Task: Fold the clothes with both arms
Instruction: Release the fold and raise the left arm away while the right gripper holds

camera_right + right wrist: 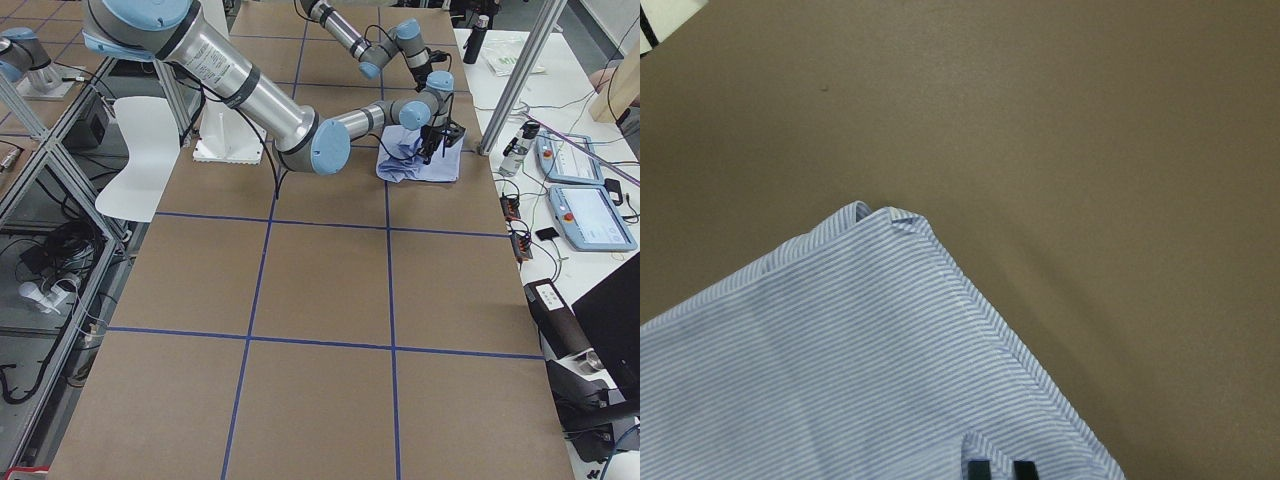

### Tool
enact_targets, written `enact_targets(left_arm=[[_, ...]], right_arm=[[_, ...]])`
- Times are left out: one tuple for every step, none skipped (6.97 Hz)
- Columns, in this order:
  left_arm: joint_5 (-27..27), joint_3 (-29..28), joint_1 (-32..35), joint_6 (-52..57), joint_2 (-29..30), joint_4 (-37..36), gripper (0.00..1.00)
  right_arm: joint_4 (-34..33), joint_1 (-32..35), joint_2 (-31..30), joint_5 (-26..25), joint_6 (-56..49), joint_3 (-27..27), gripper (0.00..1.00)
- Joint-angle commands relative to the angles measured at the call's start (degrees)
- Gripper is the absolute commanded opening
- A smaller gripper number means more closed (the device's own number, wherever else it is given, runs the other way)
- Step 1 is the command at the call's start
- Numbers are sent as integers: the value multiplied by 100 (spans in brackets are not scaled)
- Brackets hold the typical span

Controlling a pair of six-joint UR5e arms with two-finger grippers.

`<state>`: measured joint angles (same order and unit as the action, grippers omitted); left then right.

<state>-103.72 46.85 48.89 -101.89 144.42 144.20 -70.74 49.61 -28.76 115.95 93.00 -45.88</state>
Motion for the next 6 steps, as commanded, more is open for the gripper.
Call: enact_targets(left_arm=[[10, -53, 24, 231, 16, 29, 74], [-103, -18, 207, 379, 16, 29, 75], [-409, 104, 383, 476, -2, 20, 75], [-908, 592, 602, 668, -306, -23, 75], [-1391, 1380, 822, 696, -901, -41, 75], [-1718, 1945, 1059, 705, -1316, -41, 75]], right_arm=[[60, 127, 116, 58, -10, 115, 100], [52, 232, 142, 181, -106, 115, 100], [17, 338, 238, 356, -98, 45, 100], [-10, 295, 170, 349, -20, -295, 100], [-19, 217, -101, 349, 7, -812, 100], [16, 112, -191, 305, -97, -982, 100]])
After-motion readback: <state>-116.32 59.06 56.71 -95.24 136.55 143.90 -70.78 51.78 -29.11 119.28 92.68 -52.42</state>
